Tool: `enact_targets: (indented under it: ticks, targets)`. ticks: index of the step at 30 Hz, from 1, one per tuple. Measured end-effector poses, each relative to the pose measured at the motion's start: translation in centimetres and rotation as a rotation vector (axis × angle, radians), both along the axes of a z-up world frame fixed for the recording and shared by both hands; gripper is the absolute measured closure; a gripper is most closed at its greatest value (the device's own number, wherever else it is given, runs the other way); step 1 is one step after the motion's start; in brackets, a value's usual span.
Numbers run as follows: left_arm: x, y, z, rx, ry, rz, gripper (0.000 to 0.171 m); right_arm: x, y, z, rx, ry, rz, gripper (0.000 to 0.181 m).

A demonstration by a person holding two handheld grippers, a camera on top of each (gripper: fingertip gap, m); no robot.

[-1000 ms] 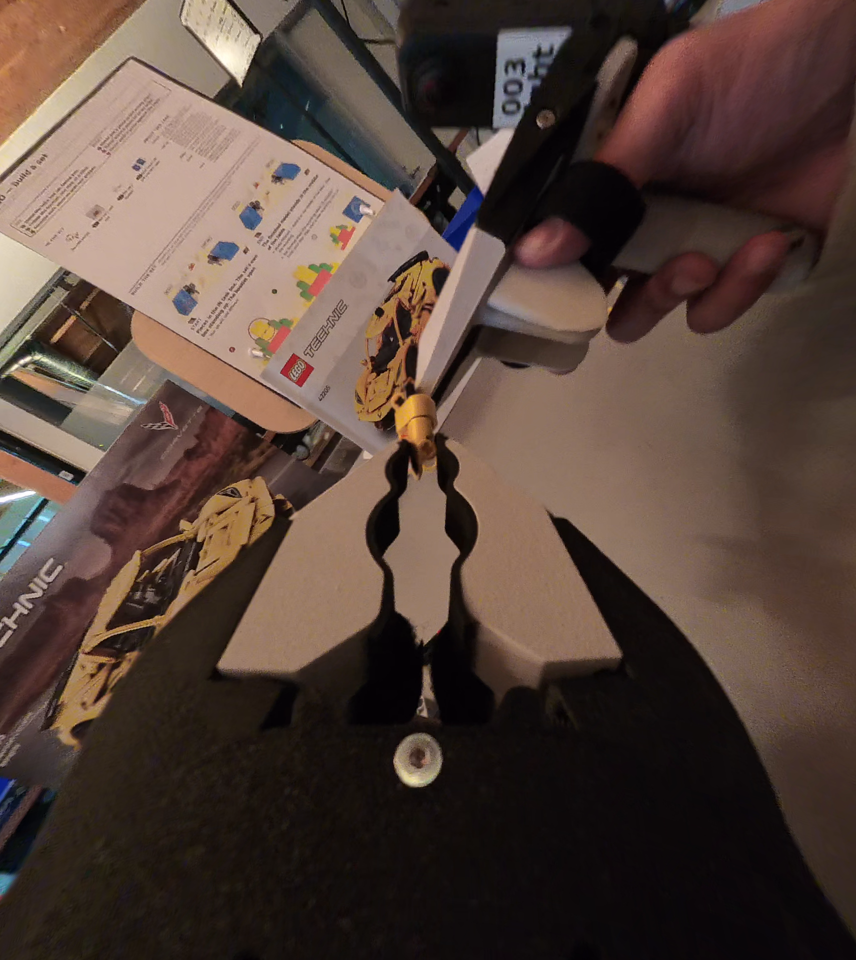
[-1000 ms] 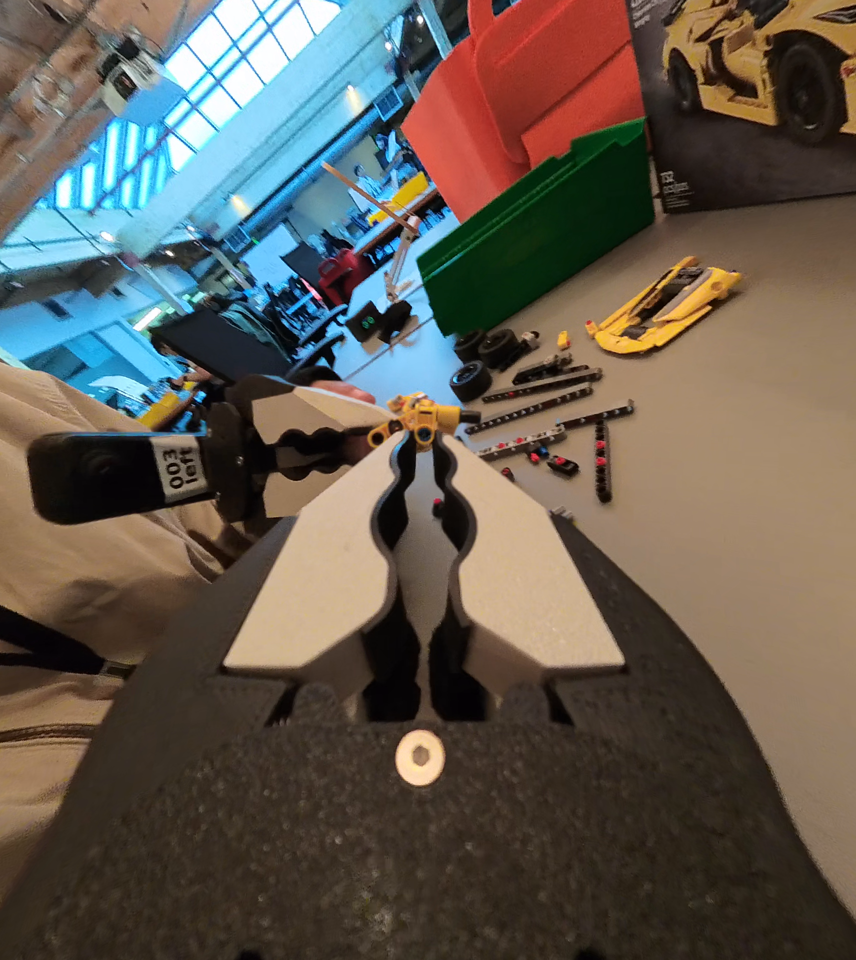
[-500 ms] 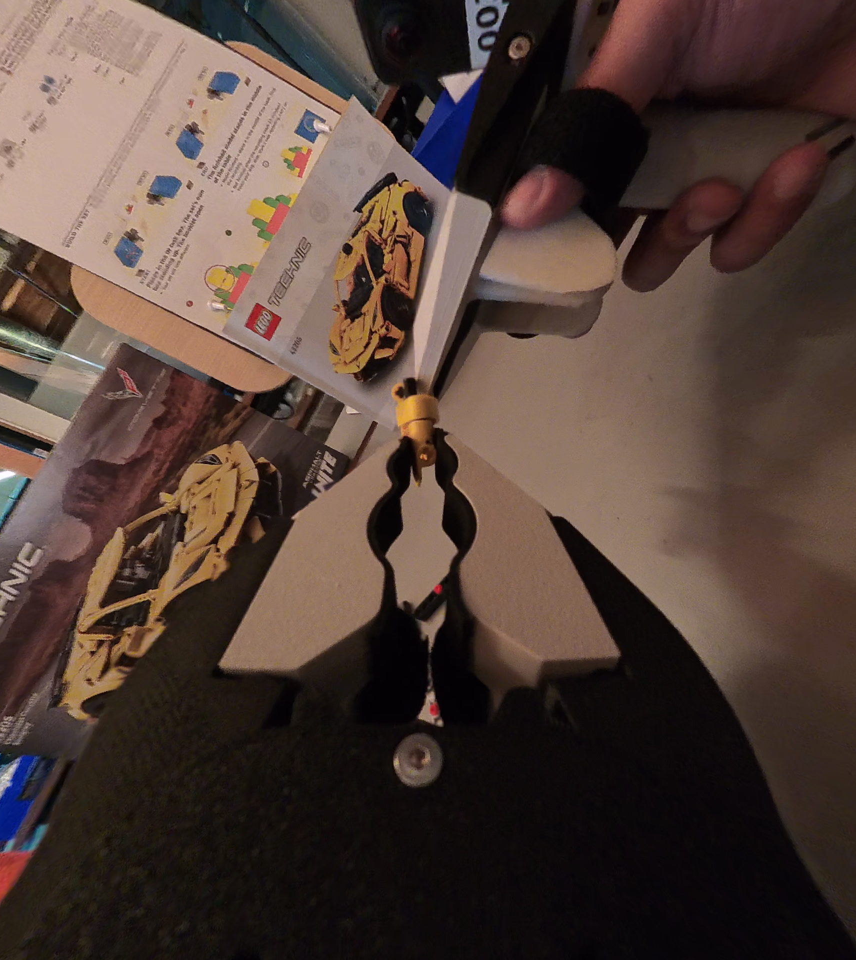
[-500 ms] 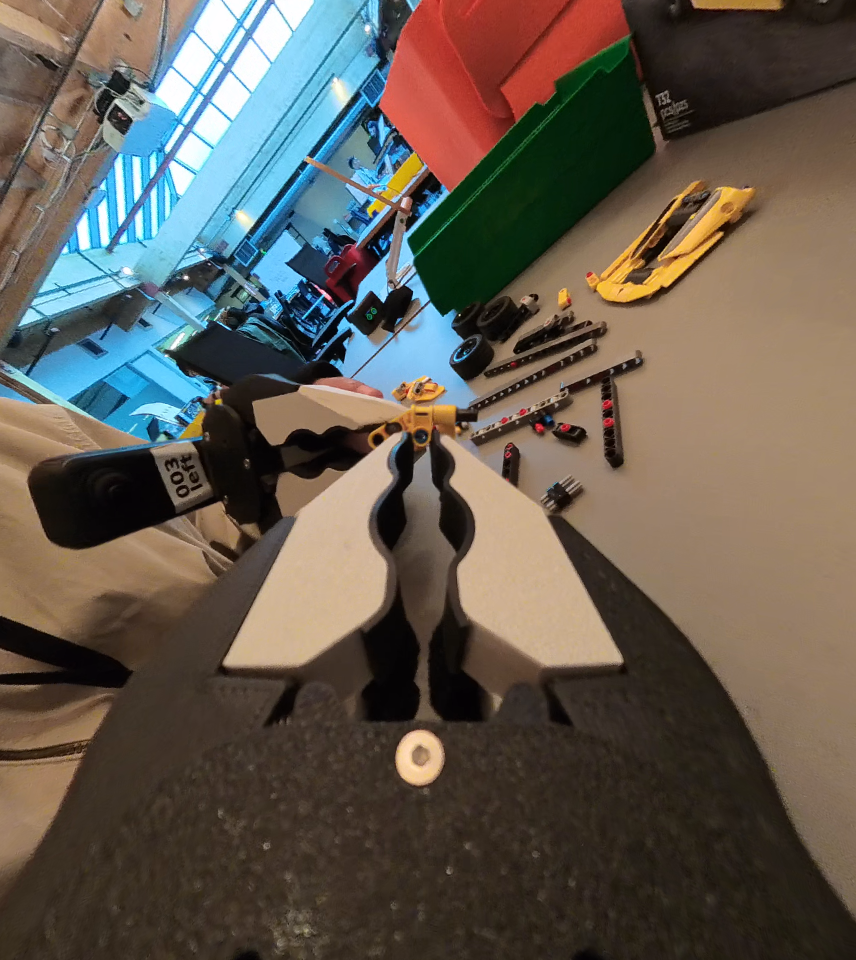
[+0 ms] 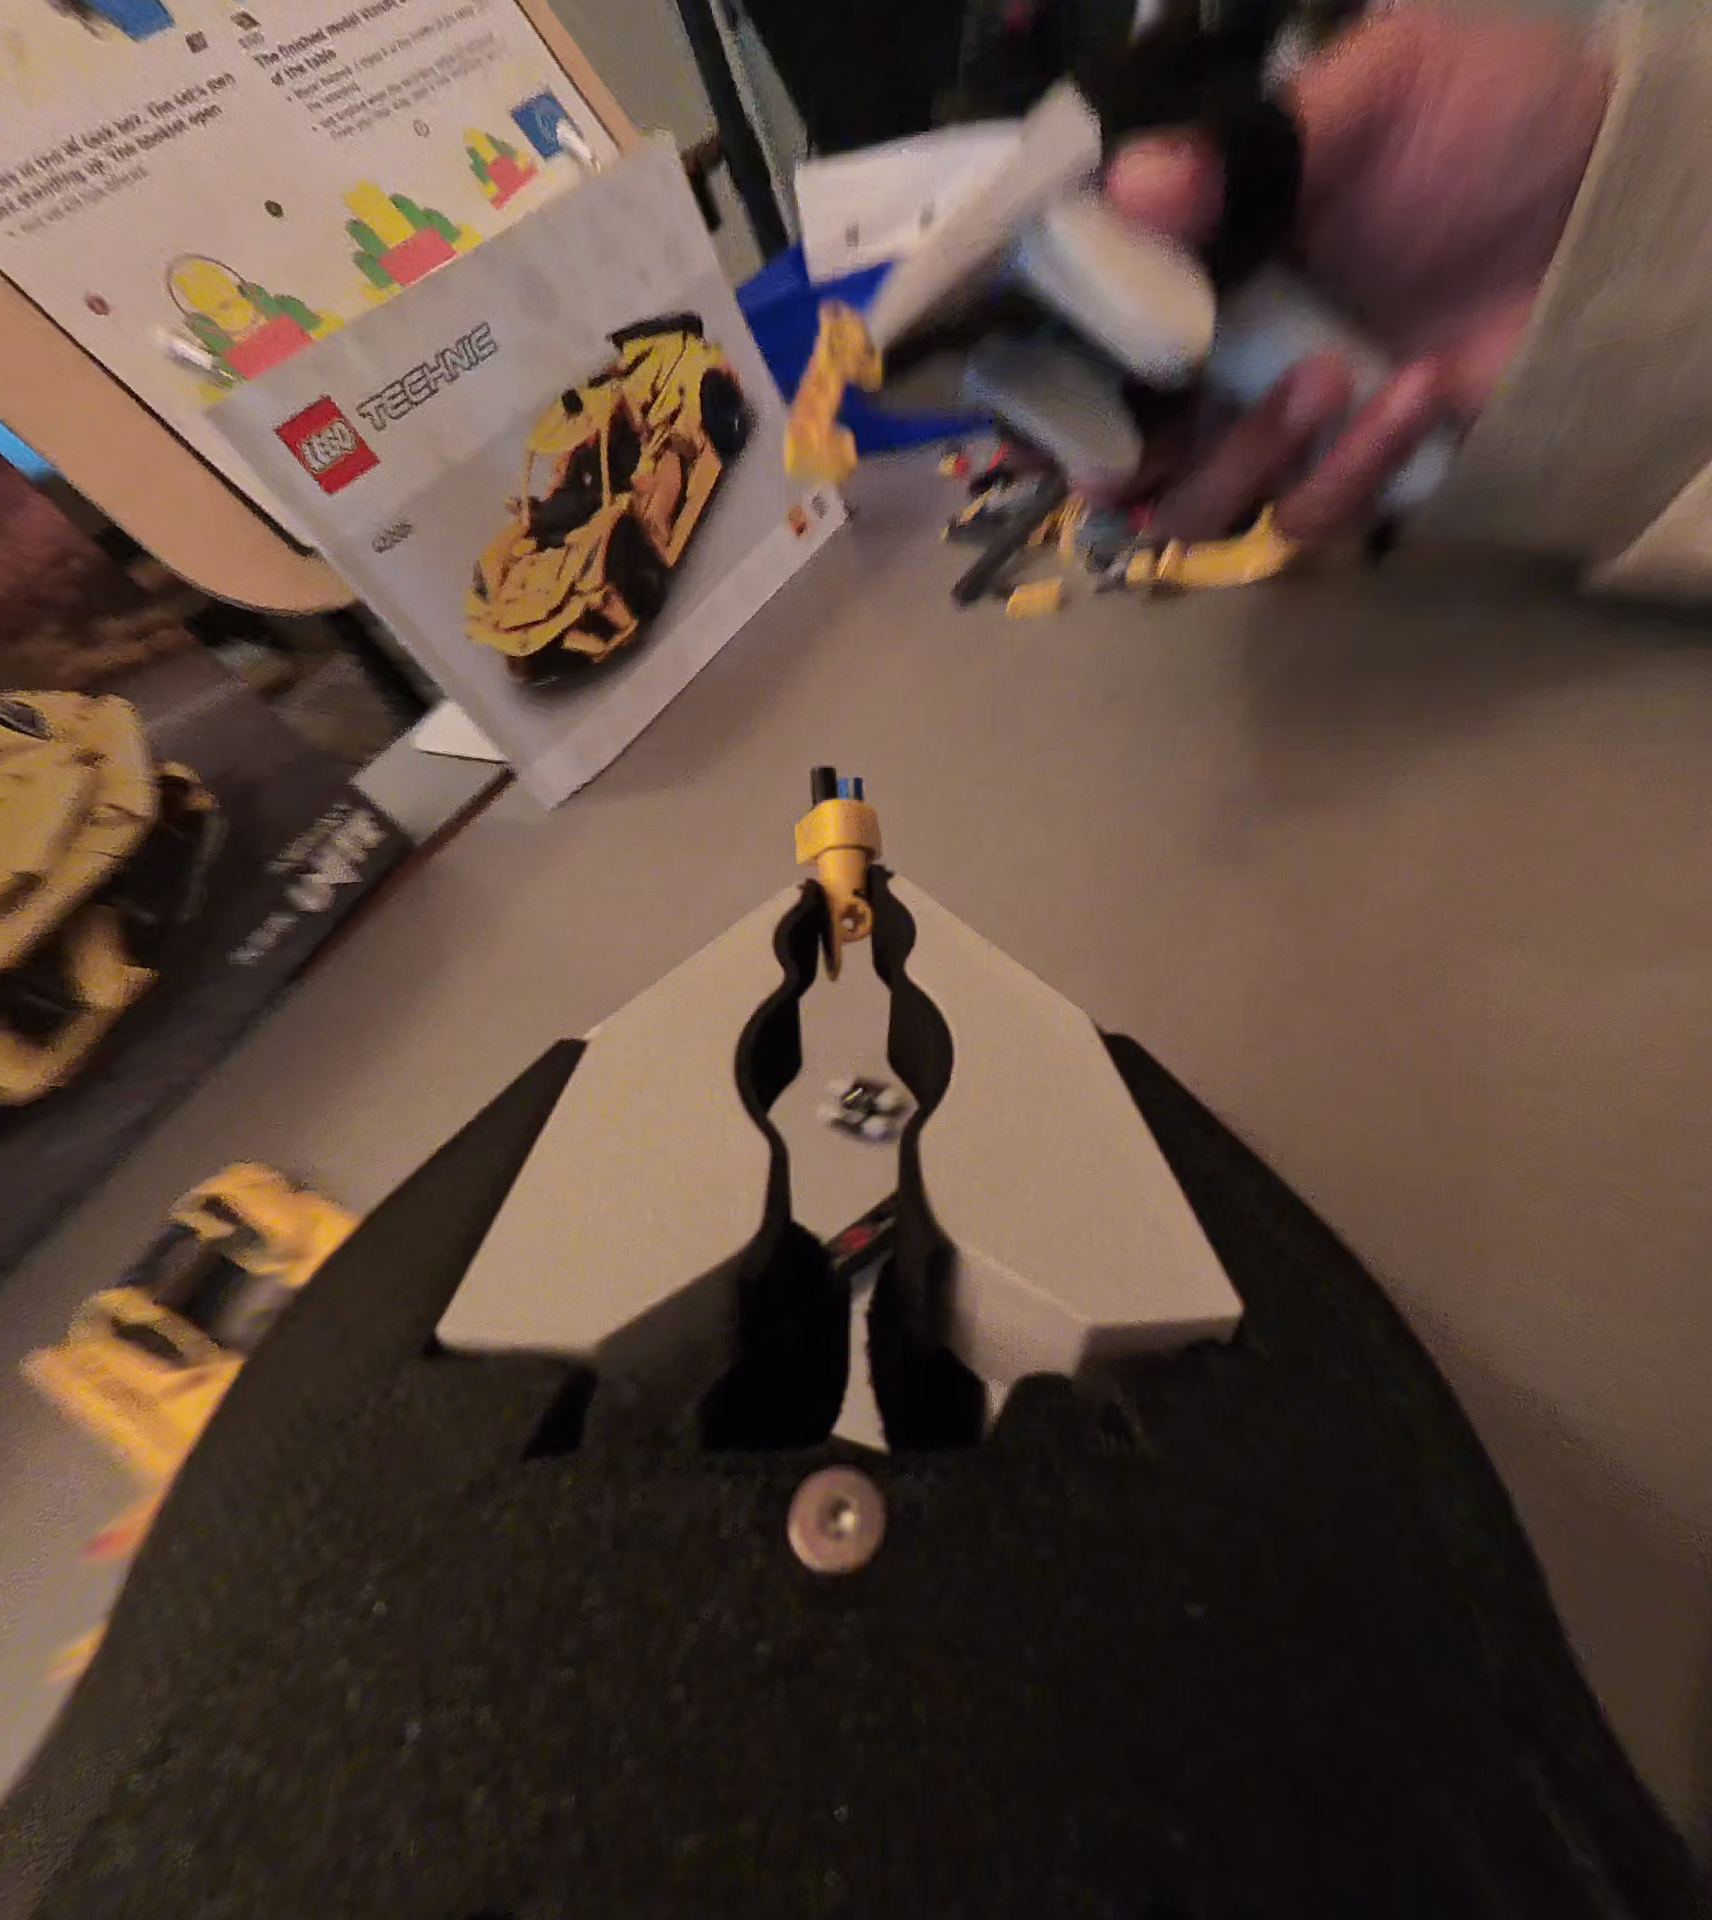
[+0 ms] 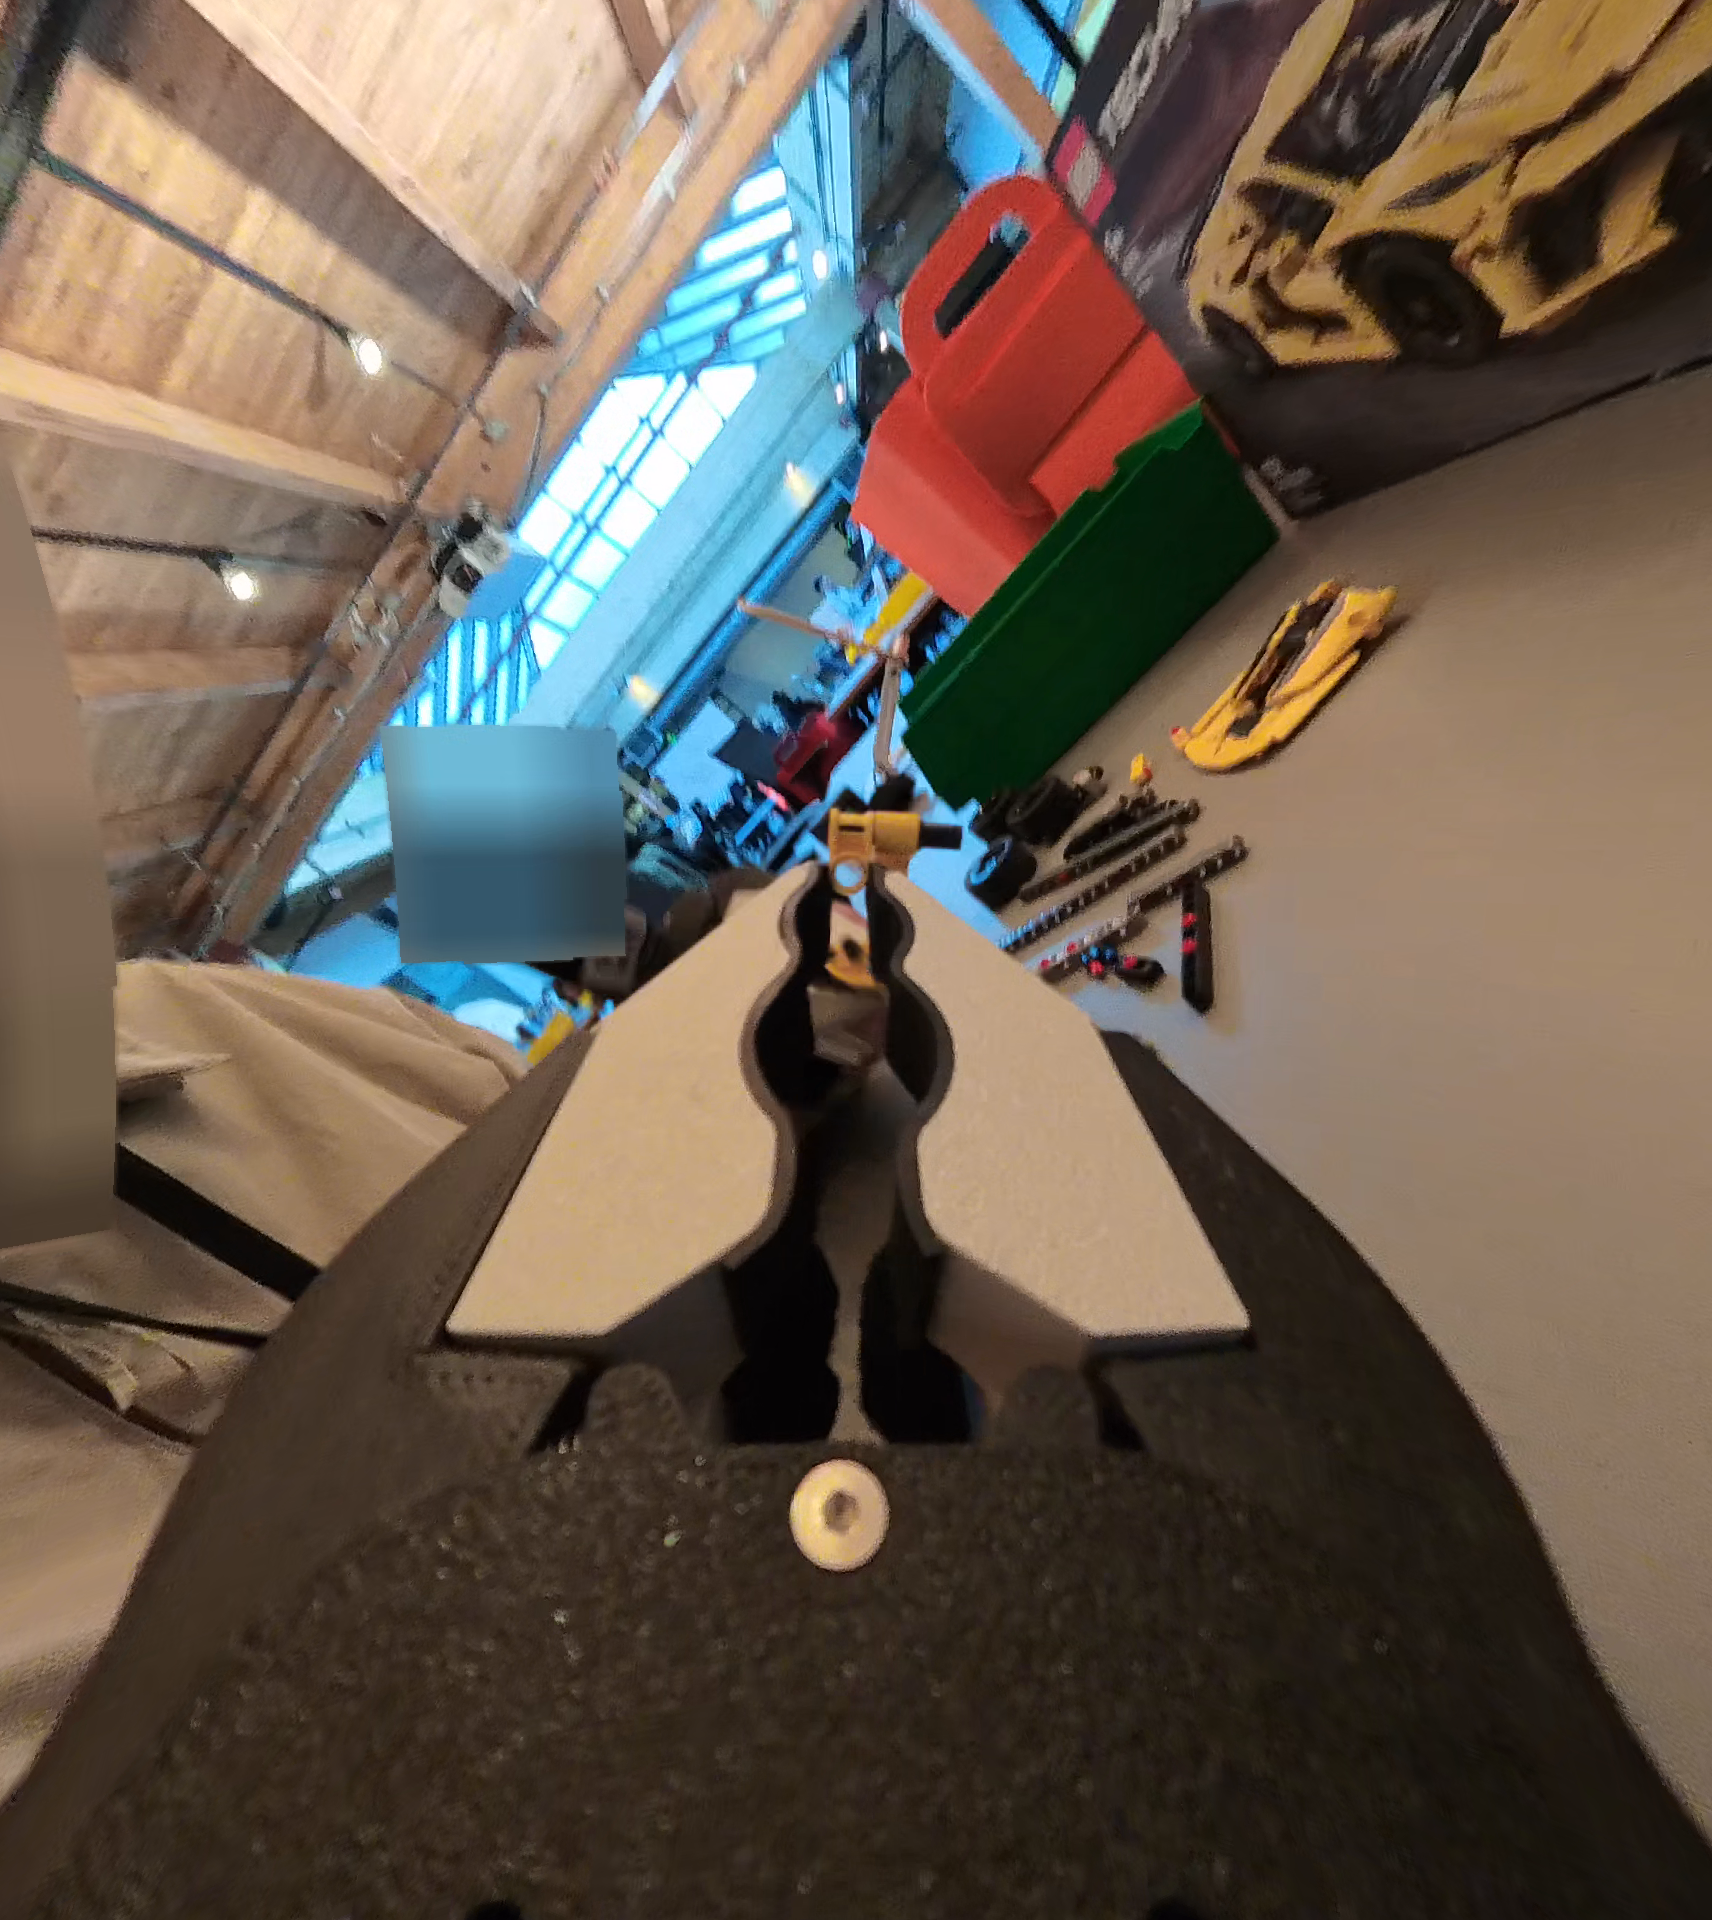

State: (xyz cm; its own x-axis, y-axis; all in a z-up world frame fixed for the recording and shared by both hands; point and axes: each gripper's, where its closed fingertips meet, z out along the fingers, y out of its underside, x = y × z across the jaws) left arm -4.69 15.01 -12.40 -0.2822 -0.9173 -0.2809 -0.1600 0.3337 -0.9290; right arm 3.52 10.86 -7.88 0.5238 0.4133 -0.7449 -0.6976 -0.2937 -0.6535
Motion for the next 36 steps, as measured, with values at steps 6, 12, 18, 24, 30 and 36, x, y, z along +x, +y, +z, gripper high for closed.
enact_targets:
  ticks: [6,12,18,24,30,36]
  targets:
    - [-1.1,-1.0,4.5,-0.789,0.004,-0.224,0.163,-6.1,0.5,-8.5,-0.262,-0.75,0.204,0.174]
    - [-1.6,-0.5,5.5,-0.962,-0.007,-0.282,0.163,-7.6,-0.2,-12.6,-0.363,-0.9,0.322,0.174]
    - [-1.3,-0.8,4.4,-0.841,0.018,-0.242,0.163,-7.1,1.3,-5.7,-0.138,-0.651,0.169,0.16]
    - [-0.9,-2.0,3.9,-0.727,0.026,-0.224,0.163,-7.8,2.0,-0.2,0.064,-0.27,0.112,0.162]
    - [-1.0,-2.1,4.1,-0.792,0.034,-0.25,0.163,-8.7,2.4,0.3,0.095,-0.194,0.137,0.174]
    - [-0.8,-2.1,4.0,-1.011,0.095,-0.277,0.163,-8.2,2.9,-0.4,0.061,-0.245,0.086,0.163]
